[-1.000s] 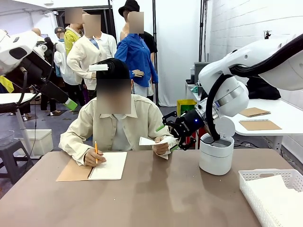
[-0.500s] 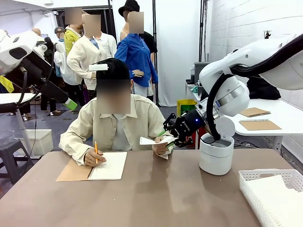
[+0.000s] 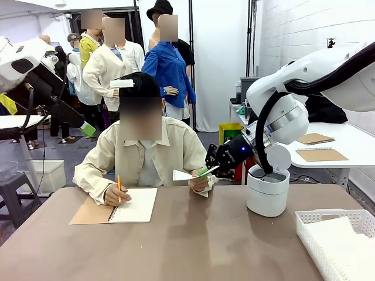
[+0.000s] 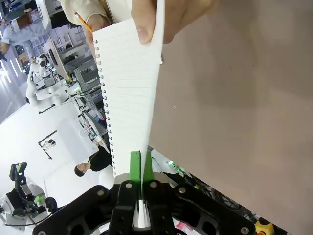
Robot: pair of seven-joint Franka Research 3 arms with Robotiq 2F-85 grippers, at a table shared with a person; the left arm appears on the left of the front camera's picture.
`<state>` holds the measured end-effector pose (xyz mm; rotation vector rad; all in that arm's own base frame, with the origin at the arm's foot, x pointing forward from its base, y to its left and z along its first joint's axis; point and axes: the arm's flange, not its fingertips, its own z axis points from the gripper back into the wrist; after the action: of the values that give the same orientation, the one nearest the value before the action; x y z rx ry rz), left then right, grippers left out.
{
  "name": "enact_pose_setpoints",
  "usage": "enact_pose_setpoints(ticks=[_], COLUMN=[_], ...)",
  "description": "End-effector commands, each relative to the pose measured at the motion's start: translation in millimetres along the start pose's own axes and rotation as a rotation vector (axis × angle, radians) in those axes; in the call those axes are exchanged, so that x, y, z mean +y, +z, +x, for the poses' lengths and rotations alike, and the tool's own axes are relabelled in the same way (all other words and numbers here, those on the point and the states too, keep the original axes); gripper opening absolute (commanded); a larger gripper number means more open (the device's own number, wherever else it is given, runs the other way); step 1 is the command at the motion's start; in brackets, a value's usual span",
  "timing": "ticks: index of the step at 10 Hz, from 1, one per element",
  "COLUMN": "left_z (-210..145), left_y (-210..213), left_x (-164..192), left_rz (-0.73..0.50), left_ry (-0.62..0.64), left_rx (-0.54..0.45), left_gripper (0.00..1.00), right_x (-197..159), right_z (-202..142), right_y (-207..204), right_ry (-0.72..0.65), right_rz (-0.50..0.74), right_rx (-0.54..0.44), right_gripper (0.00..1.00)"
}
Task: Sort the paper based on its condition.
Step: If a person hands you a paper, place it in the Organizing basket , and if it's crumpled, put it in the Trash can.
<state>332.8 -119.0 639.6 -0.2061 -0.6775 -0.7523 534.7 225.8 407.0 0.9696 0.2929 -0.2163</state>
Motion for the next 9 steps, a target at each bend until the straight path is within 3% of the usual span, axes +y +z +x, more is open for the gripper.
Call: enact_pose_setpoints(ticks=[1, 6, 9], left_z=[-1, -1, -1], left_y=[0, 0, 0], left_x=[1, 1, 1], left_rz=[-0.007, -0.007, -0.007], left_ry=[0.005, 0.005, 0.005], left_rx=[-0.003, -0.003, -0.003], left_gripper=[1.00, 1.00, 1.00], right_x=[4, 5, 31], right_z=[2, -2, -28], right_y=[-2, -1, 16], right_ry=[-0.023, -0.016, 0.059], right_rz=[0.013, 0.013, -0.039], right_rx=[0.012, 0.031, 0.009], right_gripper=[0.00, 0.00, 0.00])
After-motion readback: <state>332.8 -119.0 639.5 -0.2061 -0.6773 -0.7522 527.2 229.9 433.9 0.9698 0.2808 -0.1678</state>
